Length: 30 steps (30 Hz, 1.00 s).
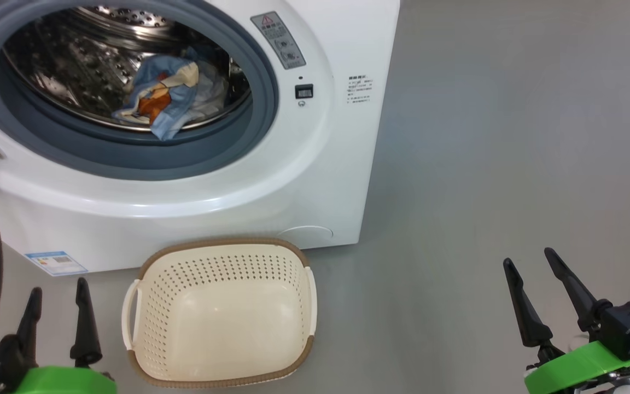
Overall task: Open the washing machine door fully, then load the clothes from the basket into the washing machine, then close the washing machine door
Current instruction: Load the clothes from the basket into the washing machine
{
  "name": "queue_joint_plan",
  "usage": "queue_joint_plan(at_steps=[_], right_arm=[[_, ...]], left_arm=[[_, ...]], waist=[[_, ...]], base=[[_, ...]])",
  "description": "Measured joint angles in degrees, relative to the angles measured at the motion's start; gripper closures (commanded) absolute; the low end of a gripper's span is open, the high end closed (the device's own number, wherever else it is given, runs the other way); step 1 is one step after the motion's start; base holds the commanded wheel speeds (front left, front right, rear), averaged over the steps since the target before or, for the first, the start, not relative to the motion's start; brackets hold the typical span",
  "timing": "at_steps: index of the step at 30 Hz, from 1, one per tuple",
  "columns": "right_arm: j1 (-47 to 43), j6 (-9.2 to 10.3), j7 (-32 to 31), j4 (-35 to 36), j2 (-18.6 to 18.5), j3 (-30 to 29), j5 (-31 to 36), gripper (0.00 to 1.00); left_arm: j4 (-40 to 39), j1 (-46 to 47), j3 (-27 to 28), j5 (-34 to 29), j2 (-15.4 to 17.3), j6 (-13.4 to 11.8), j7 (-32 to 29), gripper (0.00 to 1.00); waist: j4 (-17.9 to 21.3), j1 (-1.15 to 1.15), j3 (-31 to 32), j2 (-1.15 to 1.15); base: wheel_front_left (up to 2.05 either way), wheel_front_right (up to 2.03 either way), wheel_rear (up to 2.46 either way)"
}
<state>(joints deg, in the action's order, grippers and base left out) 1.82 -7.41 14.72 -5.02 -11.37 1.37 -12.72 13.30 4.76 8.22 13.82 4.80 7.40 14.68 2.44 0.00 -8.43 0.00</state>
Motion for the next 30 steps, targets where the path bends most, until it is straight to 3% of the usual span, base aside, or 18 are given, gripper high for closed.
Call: queue_joint_plan(at_steps=[15, 30], right_arm=[[-4.43, 0.00, 0.00, 0.34, 0.01, -2.02, 0.00, 0.00], [-4.49, 0.00, 0.00, 0.63, 0.41, -2.10, 0.01, 0.00]], left_arm=[[-5.56, -9.24, 2.40, -0.40, -0.49, 0.00, 0.00, 0.00], [-7.17, -9.65, 1.77, -0.31, -0.68, 0.00, 0.00, 0.00]], waist=[[-1.01, 0.00, 3.99, 0.00], [-0.39, 0.00, 3.78, 0.00]], base=[[0.00, 0.00, 0.00], [0.00, 0.00, 0.00]])
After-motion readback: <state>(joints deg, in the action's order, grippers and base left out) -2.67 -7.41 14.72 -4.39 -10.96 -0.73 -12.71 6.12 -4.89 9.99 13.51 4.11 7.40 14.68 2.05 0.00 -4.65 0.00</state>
